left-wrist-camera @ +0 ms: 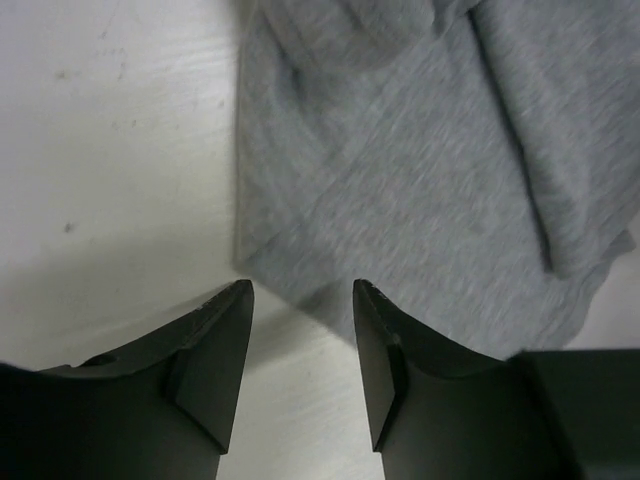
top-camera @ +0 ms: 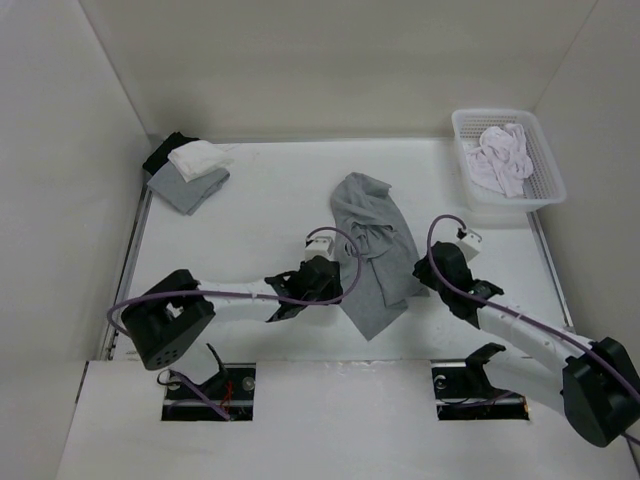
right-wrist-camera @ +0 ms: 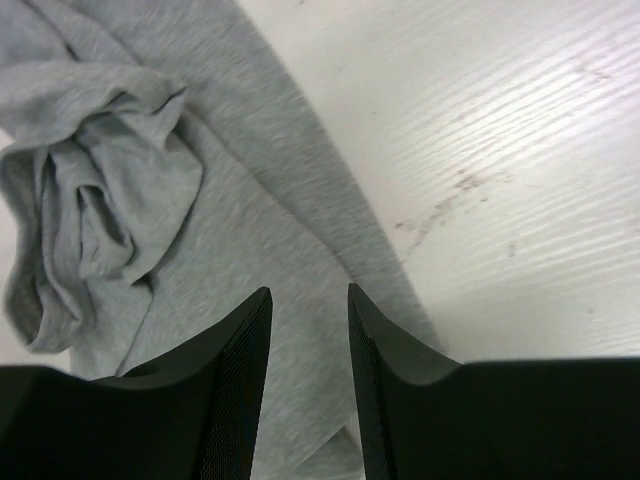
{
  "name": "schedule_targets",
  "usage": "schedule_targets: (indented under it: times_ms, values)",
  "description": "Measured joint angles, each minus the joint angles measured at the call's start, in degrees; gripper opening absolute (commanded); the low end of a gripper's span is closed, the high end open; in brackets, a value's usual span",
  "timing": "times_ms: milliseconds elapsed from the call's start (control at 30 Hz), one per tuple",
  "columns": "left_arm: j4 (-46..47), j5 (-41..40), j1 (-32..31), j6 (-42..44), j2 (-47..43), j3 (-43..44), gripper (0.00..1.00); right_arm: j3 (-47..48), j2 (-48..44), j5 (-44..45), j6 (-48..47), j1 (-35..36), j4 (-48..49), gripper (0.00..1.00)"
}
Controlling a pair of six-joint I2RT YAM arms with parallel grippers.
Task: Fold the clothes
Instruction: Flatten the tank top out
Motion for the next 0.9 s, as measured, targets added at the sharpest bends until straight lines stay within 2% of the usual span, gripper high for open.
schedule_targets:
  times_ms: [200, 333, 367, 433, 467, 533, 600, 633, 667, 767, 900]
  values:
    - [5.62, 1.22, 1.9, -1.18, 6.03, 2.8, 0.11, -0.7, 0.09, 0.42, 0.02, -1.95, -0.83, 0.4]
    - [7.28, 1.88, 7.02, -2.67, 6.88, 2.82, 0.03, -0.66, 4.52, -0.76, -0.83, -2.05, -0.68, 0.38]
    - [7.3, 1.84, 8.07, -2.91, 6.88, 2.82, 0.03, -0.57, 5.33, -1.11, -0.94, -2.05, -0.76, 0.38]
    - [7.3, 1.79, 10.71, -3.21, 6.86, 2.78, 0.03, 0.09, 7.5, -1.92, -1.66, -2.05, -1.09, 0.26]
    - [7.23, 1.64, 13.6, -3.32, 6.6, 2.64, 0.03, 0.92, 8.81, -2.71, -2.16, -1.92, -1.2, 0.14]
    - [7.02, 1.38, 16.98, -3.3, 5.33, 1.97, 0.07, 3.65, 11.76, -5.92, -3.3, -0.9, -0.55, 0.09]
    - [6.54, 1.46, 20.28, -3.26, 3.3, 0.94, 0.15, 6.4, 15.5, -8.59, -4.09, 0.44, 0.66, 0.09]
    - [6.29, 1.31, 23.52, -3.28, 1.66, 0.37, 0.23, 8.11, 17.9, -9.73, -4.59, 1.22, 1.46, 0.11]
    - [6.23, 1.01, 25.7, -3.23, 0.81, 0.24, 0.27, 8.92, 18.99, -10.27, -4.94, 1.49, 1.92, 0.16]
    - [5.73, 0.37, 29.27, -2.95, -0.94, -0.02, 0.28, 12.61, 23.37, -11.15, -5.73, 2.23, 3.08, 0.27]
    - [1.77, -0.44, 27.8, -1.86, -8.22, -3.5, 0.28, 13.0, 22.34, -10.34, -6.01, 3.23, 3.74, 0.31]
